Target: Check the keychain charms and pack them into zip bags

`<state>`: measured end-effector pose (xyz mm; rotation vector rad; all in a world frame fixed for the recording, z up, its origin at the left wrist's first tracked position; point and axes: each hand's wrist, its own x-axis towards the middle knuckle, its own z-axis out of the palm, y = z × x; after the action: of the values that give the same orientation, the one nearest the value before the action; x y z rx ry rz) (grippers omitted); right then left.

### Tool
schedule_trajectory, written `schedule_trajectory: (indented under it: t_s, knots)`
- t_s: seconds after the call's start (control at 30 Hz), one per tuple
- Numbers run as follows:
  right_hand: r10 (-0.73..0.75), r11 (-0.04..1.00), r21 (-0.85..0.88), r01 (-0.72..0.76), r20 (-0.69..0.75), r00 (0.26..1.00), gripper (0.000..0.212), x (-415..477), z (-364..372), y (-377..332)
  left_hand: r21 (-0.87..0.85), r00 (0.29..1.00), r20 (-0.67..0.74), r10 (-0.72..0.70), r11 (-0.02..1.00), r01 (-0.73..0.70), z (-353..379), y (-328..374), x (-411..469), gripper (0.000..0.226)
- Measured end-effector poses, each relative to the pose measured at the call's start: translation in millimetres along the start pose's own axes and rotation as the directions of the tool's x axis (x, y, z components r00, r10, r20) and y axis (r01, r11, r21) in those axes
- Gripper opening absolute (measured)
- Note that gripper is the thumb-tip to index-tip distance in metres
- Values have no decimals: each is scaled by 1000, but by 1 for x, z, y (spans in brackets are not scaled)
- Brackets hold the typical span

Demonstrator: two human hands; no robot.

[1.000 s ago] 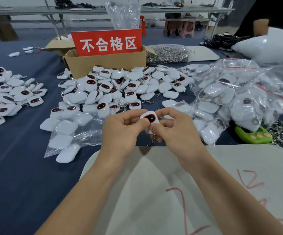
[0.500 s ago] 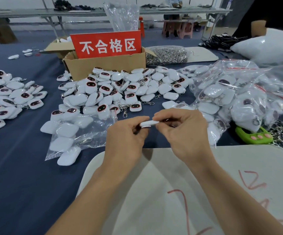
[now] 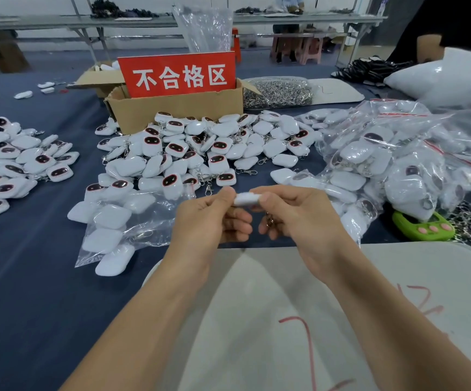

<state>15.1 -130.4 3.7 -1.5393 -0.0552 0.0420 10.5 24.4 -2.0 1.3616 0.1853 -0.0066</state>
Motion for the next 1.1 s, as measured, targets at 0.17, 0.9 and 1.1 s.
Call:
schedule_trajectory:
  t_s: [0.17,0.9,1.1]
  knots:
    - [22,997,-68,-24,-26,999,31,-1,1,1,592,910,-146,389,771,-234,-14,2,2,35]
    - [-15,993,-113,16,11,1000,20,26,53,20,944,895,-116,432,328,-36,-31,13,2,72]
    - [-19,967,-234,96,313,949,20,58,80,18,848,864,-65,499,484,-216,-41,14,5,69]
